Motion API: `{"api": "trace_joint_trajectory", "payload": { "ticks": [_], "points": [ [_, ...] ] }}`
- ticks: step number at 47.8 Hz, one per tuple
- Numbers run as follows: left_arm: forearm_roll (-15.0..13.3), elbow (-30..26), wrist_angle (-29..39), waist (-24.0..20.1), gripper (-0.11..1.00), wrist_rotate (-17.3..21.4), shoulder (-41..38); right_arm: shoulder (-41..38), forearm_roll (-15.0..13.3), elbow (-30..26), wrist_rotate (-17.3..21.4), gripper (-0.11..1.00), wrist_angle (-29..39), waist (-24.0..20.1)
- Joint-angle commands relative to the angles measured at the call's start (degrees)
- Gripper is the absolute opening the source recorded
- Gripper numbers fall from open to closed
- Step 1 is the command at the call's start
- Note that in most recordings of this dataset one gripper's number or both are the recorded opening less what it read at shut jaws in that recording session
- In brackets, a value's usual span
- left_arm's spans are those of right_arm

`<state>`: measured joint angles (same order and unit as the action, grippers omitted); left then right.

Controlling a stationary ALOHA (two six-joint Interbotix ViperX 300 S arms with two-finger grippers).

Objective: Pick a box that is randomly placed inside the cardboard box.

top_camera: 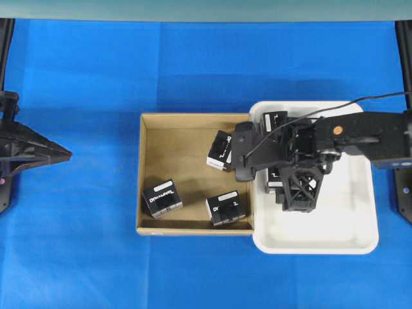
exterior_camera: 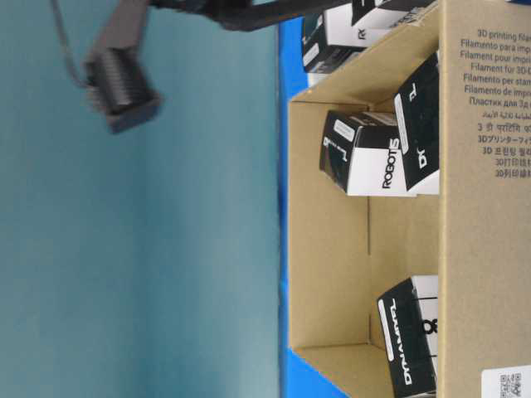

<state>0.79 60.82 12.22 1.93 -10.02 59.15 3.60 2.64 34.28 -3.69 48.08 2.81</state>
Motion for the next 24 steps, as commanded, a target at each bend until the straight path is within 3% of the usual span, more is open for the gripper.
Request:
{"api": "trace_joint_trajectory", "payload": {
  "ticks": [1, 12, 24],
  "points": [
    [0.00, -1.58, -0.26, 0.00, -0.07, -0.35, -0.44, 3.34, 0.18, -2.02, 0.44, 0.98, 0.88, -0.18],
    [0.09, -1.58, -0.09, 0.62, -0.07, -1.41, -0.53, 13.36, 0.70, -2.29, 6.77, 0.98, -1.58, -0.18],
    [0.09, -1.58, 0.00, 1.05, -0.07, -0.79, -0.62, 28.12, 0.62, 4.75, 10.63, 0.98, -15.03, -0.35]
  ]
}}
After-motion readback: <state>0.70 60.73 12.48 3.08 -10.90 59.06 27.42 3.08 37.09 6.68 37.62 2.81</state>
